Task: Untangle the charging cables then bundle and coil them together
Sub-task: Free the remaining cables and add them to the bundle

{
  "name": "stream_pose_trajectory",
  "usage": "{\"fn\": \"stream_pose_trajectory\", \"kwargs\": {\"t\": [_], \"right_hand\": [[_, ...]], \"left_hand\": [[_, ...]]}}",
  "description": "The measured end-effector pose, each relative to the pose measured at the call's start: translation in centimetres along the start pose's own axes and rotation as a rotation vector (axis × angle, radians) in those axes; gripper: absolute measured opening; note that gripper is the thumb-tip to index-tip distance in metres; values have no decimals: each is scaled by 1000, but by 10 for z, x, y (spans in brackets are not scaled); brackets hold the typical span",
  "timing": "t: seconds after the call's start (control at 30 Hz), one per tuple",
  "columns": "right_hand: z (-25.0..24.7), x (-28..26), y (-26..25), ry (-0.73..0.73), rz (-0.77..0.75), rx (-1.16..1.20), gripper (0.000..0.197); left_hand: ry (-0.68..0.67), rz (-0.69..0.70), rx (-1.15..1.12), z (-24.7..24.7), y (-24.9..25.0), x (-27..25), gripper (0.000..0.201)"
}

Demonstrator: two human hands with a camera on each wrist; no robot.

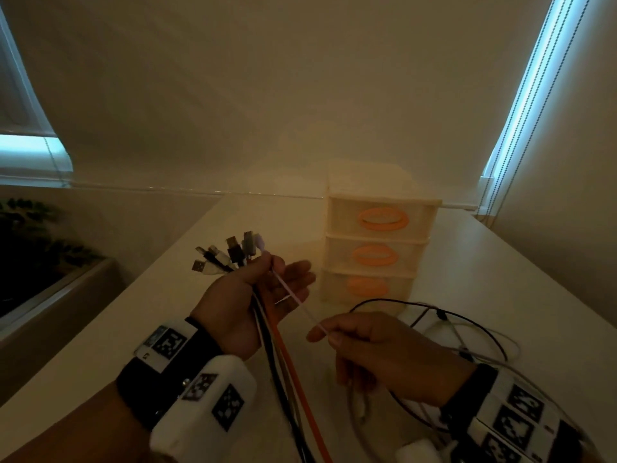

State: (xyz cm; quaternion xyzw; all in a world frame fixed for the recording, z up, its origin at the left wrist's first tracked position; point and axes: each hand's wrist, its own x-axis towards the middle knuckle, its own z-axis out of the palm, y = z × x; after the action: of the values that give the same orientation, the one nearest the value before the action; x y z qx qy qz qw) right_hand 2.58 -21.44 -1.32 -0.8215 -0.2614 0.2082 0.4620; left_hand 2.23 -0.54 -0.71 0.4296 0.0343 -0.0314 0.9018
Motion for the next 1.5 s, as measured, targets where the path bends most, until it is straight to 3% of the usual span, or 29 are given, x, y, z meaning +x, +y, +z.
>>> {"fn": "stream_pose_trajectory", "kwargs": {"t": [0.1,0.17,0.23,0.3,0.37,0.43,0.5,0.57,0.67,0.77,0.9,0.97,1.07,1.23,1.37,1.5], "right_hand": [[-18,0,7,82,15,-136,22],[-31,0,10,168,14,-178,26],[-37,1,11,232,19,-188,28],[-34,2,11,313,-7,-309,29],[-28,0,10,394,-63,-446,29],[-23,-2,7,472,-188,-439,25],[-18,-4,1,531,-382,-392,19],[-14,-3,-2,484,-492,-327,10],[-9,1,3,322,-418,-315,19],[-6,2,9,236,-346,-277,43],[-15,-8,3,290,-277,-518,61],[-25,-11,5,244,-116,-608,57],[-35,-8,13,144,48,-667,26],[-67,-11,20,209,43,-502,36],[-86,-26,30,291,80,-276,31],[-104,-27,44,422,63,-405,17]], "left_hand": [[-13,61,-285,4,14,-1,40],[14,111,-333,2,26,-3,36],[-29,70,-280,0,29,-6,31],[-182,-56,-189,-2,23,-10,26],[-334,-199,50,1,13,-15,25],[-409,-312,323,7,-1,-20,29],[-392,-359,368,11,-11,-20,36],[-323,-240,263,13,-14,-17,35],[-183,-35,110,16,-12,-13,37],[-164,8,-60,19,-9,-11,40],[-96,43,-270,11,-2,-7,40],[-104,31,-305,8,1,-5,41],[-139,9,-320,8,1,-4,38],[-135,59,-295,-7,12,3,38],[-28,101,-318,-19,22,9,37],[23,114,-312,-22,22,9,37]]}}
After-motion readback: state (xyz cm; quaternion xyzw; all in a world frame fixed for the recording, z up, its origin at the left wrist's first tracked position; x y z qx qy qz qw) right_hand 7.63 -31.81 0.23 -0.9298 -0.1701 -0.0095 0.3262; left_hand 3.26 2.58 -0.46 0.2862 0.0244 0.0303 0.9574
